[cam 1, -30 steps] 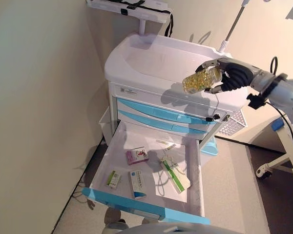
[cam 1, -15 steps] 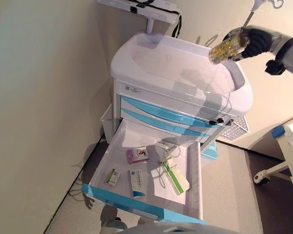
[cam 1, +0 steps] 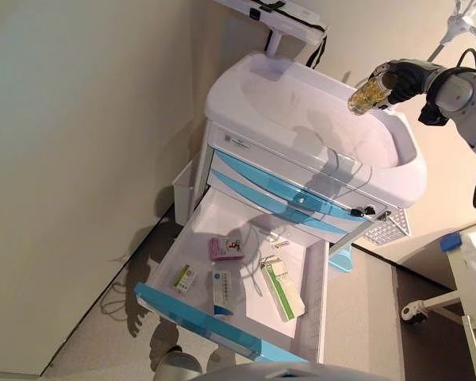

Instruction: Open the drawer and pick up the medicine

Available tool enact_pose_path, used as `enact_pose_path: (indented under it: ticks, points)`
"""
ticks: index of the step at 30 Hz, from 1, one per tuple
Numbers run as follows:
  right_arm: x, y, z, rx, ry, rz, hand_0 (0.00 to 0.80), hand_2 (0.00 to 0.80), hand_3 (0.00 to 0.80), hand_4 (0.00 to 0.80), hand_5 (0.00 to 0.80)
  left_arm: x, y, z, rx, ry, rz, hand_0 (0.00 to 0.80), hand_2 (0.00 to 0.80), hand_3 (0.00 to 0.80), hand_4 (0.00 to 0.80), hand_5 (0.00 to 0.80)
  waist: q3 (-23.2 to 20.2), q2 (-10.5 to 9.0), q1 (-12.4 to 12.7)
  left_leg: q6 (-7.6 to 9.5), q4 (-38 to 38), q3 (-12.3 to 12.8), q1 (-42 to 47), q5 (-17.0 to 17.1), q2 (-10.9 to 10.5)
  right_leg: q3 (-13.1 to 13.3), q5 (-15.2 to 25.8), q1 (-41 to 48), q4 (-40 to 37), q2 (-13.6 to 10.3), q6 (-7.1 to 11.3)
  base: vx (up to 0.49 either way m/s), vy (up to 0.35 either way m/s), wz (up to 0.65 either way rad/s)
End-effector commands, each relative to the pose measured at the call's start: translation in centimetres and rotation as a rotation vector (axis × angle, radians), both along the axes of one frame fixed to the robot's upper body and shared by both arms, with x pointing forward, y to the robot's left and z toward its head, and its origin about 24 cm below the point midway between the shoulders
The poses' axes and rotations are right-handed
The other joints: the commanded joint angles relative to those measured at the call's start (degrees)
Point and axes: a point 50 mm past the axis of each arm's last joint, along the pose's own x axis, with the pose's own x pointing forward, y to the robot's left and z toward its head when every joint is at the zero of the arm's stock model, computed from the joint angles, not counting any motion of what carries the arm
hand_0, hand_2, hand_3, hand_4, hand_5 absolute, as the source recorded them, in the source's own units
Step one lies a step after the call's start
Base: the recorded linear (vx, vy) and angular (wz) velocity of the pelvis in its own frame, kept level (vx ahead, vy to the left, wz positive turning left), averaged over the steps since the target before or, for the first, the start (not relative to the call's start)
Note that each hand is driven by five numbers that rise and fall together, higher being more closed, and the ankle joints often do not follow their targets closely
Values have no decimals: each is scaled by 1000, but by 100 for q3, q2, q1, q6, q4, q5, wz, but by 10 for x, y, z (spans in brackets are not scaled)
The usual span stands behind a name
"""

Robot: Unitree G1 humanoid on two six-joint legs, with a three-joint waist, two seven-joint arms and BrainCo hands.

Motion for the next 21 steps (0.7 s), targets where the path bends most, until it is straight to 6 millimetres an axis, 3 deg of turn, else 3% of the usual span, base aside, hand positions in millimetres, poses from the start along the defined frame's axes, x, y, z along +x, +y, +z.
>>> enact_pose_path:
  ticks: [1, 8, 21]
  points:
    - [-11, -30, 40, -25, -70, -169, 800, 800, 800, 800, 800, 10, 11, 5, 17, -22, 3, 0, 0, 0, 0, 0, -17, -74, 107, -38, 81, -3, -53, -227, 12, -158, 362, -568, 444, -20, 189, 7, -6, 22]
    - [-11, -35, 25, -38, -3, -197, 800, 800, 800, 800, 800, 17, 15, 6, 23, -28, -2, 0, 0, 0, 0, 0, 102, -32, 211, -37, 70, -75, -174, -182, -12, -246, 362, -635, 420, -29, 176, 3, -3, 6]
    - [-18, -63, 1, 60, 57, -313, 800, 800, 800, 800, 800, 28, 10, 6, 4, -48, -42, 0, 0, 0, 0, 0, 261, 122, 359, -32, 96, -189, -336, -134, -60, -330, 379, -717, 371, -34, 178, 4, -7, 5]
